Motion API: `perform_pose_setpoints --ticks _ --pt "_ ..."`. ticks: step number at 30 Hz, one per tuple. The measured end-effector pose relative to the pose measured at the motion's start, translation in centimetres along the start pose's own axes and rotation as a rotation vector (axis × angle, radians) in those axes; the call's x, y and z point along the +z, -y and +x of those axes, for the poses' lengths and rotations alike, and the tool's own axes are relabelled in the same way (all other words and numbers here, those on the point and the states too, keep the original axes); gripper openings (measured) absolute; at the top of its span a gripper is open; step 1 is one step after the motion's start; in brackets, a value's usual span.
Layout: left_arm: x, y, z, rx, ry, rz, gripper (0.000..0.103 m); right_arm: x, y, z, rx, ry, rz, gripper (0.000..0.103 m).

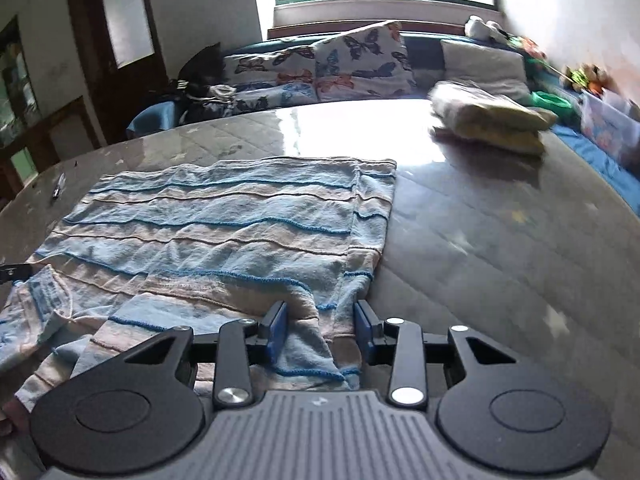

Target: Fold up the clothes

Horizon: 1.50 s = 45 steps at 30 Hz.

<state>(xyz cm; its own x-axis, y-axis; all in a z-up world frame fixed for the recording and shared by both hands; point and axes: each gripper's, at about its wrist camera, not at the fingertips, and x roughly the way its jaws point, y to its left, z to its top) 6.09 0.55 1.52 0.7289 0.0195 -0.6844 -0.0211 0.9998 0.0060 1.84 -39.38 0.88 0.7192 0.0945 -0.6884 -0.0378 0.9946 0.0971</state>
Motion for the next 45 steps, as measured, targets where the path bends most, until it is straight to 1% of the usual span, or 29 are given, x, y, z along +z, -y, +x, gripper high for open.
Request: perform_pose_setpoints --ticks 3,6,7,8,9,10,11,13,15,18,21,23,25,26,27,28,29,30,33,35,38,39,40,41,43,45 --pt "0.0 -0.7 -0.1 0.033 0.004 -0.006 0.005 1.1 -1.2 1.4 0.005 0.003 -0.038 0.037" --pt "0.0 -1.2 -0.4 0.025 -0.009 -0.01 0.006 1.7 -2.0 1.8 -0.003 -0.007 -0.045 0.037" --pt "0.0 -1.3 -0.5 0.02 -0.011 -0.014 0.009 1.7 -2.2 1.6 -0.005 -0.005 -0.043 0.037" --pt "0.0 -1.3 -0.9 0.02 -0.011 -0.017 0.01 1.8 -2.4 1.1 -0.005 0.002 -0.042 0.037" --pt "0.0 -1.3 -1.2 0.02 -0.01 -0.02 0.013 1.8 -2.6 0.7 -0.005 0.009 -0.041 0.037" --pt "0.0 -1.3 -1.6 0.013 -0.005 -0.022 0.019 1.9 -2.9 0.2 0.003 0.017 -0.047 0.037" --pt "-0.1 -1.1 -2.2 -0.008 0.003 -0.022 0.023 2.0 -3.4 -0.5 0.021 0.024 -0.06 0.037" --pt "-0.2 -0.6 -3.5 -0.054 0.019 -0.013 0.043 2.1 -4.4 -1.8 0.055 0.04 -0.085 0.037" --pt "-0.5 0.6 -5.0 -0.107 0.036 0.02 0.046 2.2 -5.7 -2.6 0.095 0.043 -0.118 0.037" --pt "-1.0 2.7 -6.9 -0.187 0.047 0.064 0.054 2.2 -8.2 -2.9 0.167 0.026 -0.172 0.037" --pt "-1.7 4.5 -8.3 -0.254 0.051 0.103 0.055 2.0 -10.9 -2.1 0.203 -0.004 -0.232 0.035" --pt "-2.3 5.6 -8.7 -0.285 0.045 0.128 0.055 1.6 -12.2 -1.5 0.201 -0.025 -0.267 0.034" --pt "-2.7 6.4 -8.7 -0.296 0.042 0.158 0.055 1.0 -13.1 -1.0 0.179 -0.039 -0.308 0.028" --pt "-2.9 6.8 -8.6 -0.296 0.041 0.175 0.055 0.7 -13.5 -0.9 0.164 -0.043 -0.33 0.027" --pt "-3.1 7.1 -8.6 -0.297 0.039 0.186 0.054 0.4 -13.6 -0.8 0.152 -0.046 -0.343 0.021" --pt "-3.2 7.3 -8.4 -0.299 0.037 0.196 0.054 0.2 -13.6 -0.9 0.142 -0.048 -0.349 0.013" --pt "-3.3 7.4 -8.3 -0.299 0.036 0.204 0.054 0.1 -13.5 -1.1 0.134 -0.045 -0.349 0.011" --pt "-3.3 7.5 -8.1 -0.298 0.036 0.212 0.054 0.1 -13.3 -1.4 0.13 -0.039 -0.344 0.007" --pt "-3.2 8.2 -7.4 -0.305 0.034 0.246 0.053 0.1 -12.4 -2.8 0.118 -0.004 -0.32 0.004" --pt "-3.2 8.7 -6.8 -0.299 0.03 0.27 0.049 0.1 -11.5 -4.0 0.11 0.022 -0.298 0.004" --pt "-3.4 9.3 -5.7 -0.262 0.021 0.306 0.038 0.0 -10.0 -5.8 0.092 0.057 -0.257 0.004" --pt "-3.5 9.3 -5.4 -0.262 0.013 0.31 0.033 -0.1 -9.4 -6.4 0.084 0.068 -0.241 0.003" --pt "-3.6 9.3 -5.2 -0.264 0.004 0.31 0.025 -0.3 -8.8 -7.0 0.075 0.079 -0.224 0.003" --pt "-3.7 9.2 -5.1 -0.26 0.001 0.312 0.021 -0.5 -8.1 -7.6 0.066 0.09 -0.207 0.003" --pt "-3.8 8.9 -5.3 -0.255 0.01 0.303 0.011 -0.9 -6.9 -8.6 0.045 0.109 -0.17 0.003" --pt "-3.5 8.0 -5.8 -0.261 0.017 0.262 0.008 -1.4 -5.3 -9.6 0.015 0.127 -0.122 0.003"
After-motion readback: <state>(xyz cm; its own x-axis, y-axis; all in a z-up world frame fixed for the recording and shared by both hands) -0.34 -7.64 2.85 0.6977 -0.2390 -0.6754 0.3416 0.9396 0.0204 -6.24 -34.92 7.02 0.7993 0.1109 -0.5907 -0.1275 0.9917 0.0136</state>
